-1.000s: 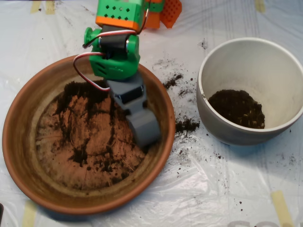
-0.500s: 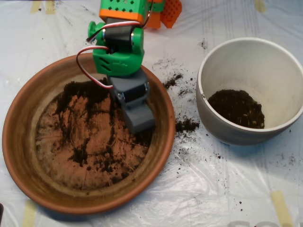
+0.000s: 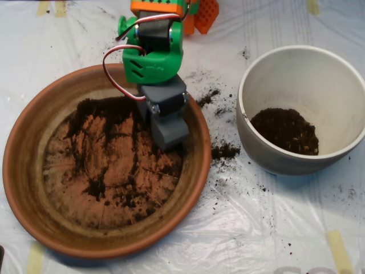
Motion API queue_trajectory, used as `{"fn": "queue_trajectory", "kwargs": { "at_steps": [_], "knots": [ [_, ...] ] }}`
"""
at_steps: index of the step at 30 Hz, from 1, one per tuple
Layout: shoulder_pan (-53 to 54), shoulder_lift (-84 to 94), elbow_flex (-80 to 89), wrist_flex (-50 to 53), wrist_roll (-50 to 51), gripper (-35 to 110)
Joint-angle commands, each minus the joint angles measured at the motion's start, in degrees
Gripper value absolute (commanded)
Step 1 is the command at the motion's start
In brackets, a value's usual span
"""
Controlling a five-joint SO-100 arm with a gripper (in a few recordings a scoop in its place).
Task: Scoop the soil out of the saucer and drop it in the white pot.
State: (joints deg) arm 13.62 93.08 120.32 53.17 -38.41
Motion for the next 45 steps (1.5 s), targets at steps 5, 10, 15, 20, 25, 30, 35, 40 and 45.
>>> {"fn": "queue_trajectory", "kwargs": {
  "at_steps": [5, 10, 15, 20, 25, 30, 35, 40, 45],
  "knots": [
    [-3.0, 2.0, -3.7, 1.9, 4.0, 0],
    [-5.4, 8.7, -7.9, 5.8, 9.6, 0],
    [-8.1, 17.4, -11.7, 10.8, 16.1, 0],
    [-9.3, 20.0, -19.8, 17.6, 19.9, 0],
    [-10.5, 20.1, -26.2, 22.3, 20.2, 0],
    [-11.1, 19.5, -32.6, 25.9, 20.6, 0],
    [-15.0, 17.3, -40.7, 30.5, 22.4, 0],
    [-20.7, 14.0, -50.0, 34.6, 24.4, 0],
    [-27.2, 5.4, -62.5, 39.2, 25.8, 0]
  ]
}}
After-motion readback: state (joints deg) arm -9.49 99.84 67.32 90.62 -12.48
